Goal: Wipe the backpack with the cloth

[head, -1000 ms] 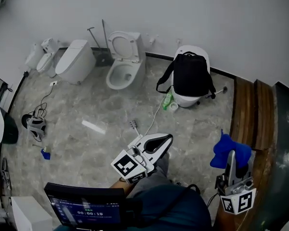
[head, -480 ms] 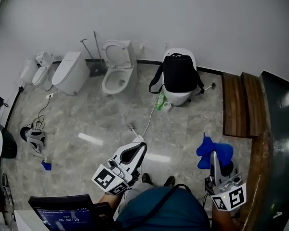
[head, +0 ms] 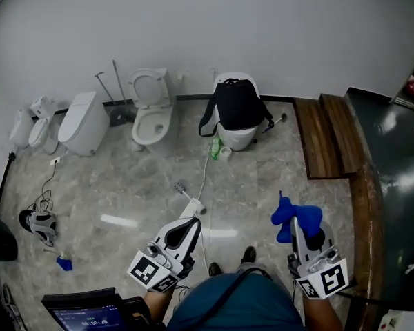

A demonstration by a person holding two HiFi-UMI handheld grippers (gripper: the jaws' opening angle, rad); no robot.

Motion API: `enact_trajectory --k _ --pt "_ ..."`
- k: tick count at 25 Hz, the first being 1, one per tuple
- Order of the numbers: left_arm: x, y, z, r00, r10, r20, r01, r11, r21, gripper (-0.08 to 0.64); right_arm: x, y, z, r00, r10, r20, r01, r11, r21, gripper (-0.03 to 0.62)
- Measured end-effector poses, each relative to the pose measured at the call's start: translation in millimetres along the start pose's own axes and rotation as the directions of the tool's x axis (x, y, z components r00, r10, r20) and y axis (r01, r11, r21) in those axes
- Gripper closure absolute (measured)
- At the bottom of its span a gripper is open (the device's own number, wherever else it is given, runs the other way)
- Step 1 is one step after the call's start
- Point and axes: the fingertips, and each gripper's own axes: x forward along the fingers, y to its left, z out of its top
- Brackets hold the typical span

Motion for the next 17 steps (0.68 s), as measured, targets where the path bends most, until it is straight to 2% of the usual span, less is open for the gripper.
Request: enact_trajectory --k 3,7,9,13,17 --pt "-30.3 -1.6 -3.8 1.0 -0.022 -0.005 0.022 1.0 0.003 0.557 -13.2 26.5 2.6 1.0 -0.031 -0.002 0.031 0.999 -0.013 0.575" --pt "-54.6 -8.7 3.6 0.998 -0.049 0.025 0.05 0.998 -0.038 0.557 -28.5 56.2 13.3 0.999 -0.051 -0.007 0.051 0.998 -0.045 0.575" --pt "-63.7 -13.6 8.7 0.997 -0.059 0.039 0.061 0.997 -0.042 0.557 -32.5 63.4 17.9 0.998 -0.059 -0.007 0.059 0.997 -0.05 0.575" --pt "-79.2 -21.9 -0.3 0.999 -0.046 0.01 0.046 0.999 -0.015 0.557 -45.9 74.4 24.3 0.998 -0.056 -0.005 0.056 0.996 -0.063 0.575" --pt "-86.9 -42.9 -9.6 0.999 -0.045 -0.009 0.045 0.998 -0.033 0.557 -70.0 77.4 24.4 0.998 -0.06 -0.011 0.059 0.996 -0.062 0.575"
